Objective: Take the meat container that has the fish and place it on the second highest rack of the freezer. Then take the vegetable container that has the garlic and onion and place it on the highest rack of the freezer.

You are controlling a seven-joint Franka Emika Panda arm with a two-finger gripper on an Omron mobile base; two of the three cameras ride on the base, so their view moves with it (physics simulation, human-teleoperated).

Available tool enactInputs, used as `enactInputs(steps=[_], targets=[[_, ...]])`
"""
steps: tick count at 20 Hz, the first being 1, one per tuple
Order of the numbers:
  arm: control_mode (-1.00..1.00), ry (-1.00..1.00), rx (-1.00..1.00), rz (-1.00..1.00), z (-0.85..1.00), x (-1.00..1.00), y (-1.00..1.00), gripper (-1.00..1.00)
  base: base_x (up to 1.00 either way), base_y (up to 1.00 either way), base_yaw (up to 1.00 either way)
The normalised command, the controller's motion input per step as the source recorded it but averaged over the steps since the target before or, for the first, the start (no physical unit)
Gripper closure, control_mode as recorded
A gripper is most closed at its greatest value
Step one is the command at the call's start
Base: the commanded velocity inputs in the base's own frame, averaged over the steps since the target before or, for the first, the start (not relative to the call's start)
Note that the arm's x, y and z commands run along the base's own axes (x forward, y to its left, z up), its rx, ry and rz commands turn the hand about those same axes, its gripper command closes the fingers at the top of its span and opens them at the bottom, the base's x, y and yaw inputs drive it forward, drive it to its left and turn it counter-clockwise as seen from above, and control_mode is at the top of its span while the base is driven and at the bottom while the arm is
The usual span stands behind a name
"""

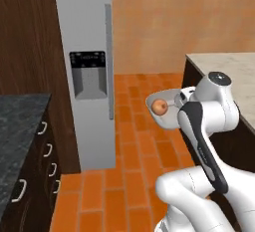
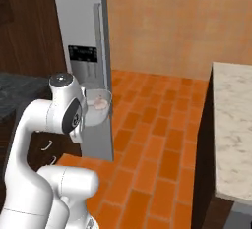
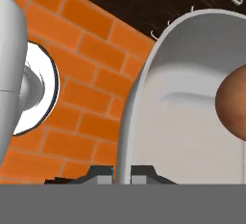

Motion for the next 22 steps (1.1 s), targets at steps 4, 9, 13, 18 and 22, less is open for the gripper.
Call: enactInputs(steps=[4,9,13,18,22], targets=[[1.00,0.00,0.00,0.00,0.00,0.00,0.00,1.00,0.59,-0.54,-0.23],[1.00,0.00,0.00,0.00,0.00,0.00,0.00,1.00,0.78,-0.21,-0.11],[1.00,0.00,0.00,0.00,0.00,0.00,0.00,1.00,0.74,-0.04,-0.19],[1.00,0.00,0.00,0.00,0.00,0.00,0.00,1.00,0.69,0.00,-0.27],[1.00,0.00,0.00,0.00,0.00,0.00,0.00,1.00,0.81,-0.11,-0.18]])
